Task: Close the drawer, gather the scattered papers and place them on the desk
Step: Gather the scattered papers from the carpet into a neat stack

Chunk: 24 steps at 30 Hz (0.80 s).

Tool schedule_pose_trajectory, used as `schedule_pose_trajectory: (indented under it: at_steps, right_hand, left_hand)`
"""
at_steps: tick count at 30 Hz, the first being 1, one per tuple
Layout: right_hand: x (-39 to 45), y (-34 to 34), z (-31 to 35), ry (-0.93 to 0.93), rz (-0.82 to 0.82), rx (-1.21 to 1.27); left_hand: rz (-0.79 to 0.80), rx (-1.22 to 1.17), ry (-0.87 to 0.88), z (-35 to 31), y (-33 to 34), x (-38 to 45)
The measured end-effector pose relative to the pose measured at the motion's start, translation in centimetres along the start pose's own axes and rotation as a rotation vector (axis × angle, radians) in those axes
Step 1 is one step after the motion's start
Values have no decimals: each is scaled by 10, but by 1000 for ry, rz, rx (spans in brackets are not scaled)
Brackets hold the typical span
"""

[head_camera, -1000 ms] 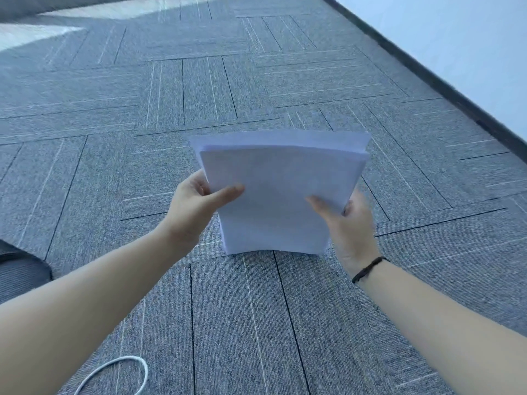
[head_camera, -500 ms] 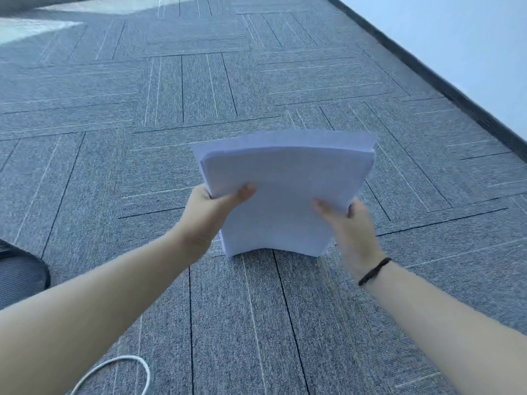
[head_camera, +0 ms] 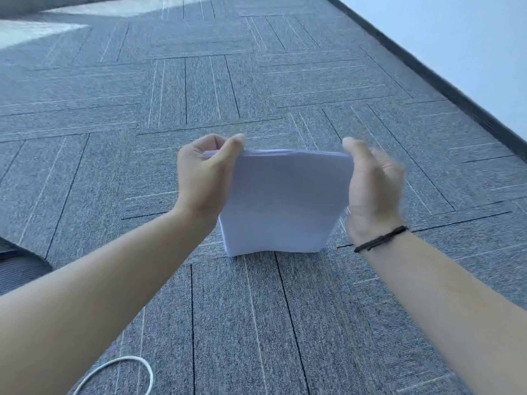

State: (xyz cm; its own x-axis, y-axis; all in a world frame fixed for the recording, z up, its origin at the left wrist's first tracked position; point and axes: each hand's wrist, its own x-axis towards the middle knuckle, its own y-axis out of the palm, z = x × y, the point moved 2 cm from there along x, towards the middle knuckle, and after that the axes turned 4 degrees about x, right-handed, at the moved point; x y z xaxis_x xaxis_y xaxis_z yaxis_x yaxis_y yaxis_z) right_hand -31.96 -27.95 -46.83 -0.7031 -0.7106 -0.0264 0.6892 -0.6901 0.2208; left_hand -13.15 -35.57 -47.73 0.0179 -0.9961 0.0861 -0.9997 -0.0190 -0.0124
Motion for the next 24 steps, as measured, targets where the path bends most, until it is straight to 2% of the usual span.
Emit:
schedule_pose_trajectory:
  at_steps: [5,8,11,14,17,20,22,24]
  right_hand:
    - [2,-7,-13,-40,-29,-112]
    - [2,-6,-19,-111,16,-171]
    - [1,-6,-20,-205,123,-169]
    - [4,-11,-21,-231,309,-112]
    - [10,-20,-41,-40,449,-93]
    - [13,-30,-67,168,526,-275]
    - [9,-35,-78,358,606,-251]
    - [7,-33,-78,441,621,-183]
  left_hand:
    - [78,24,35,4,-2,2]
    - [92,94,92,11,-3,1]
    - [88,128,98,12,-2,5]
    - [60,110,107,1,-4,10]
    - [11,50,66,-12,-5,19]
    - [-73,-6,-22,-16,-10,32]
    - [-121,19,-92,-14,-14,41]
    - [-125,60,-180,-9,-18,50]
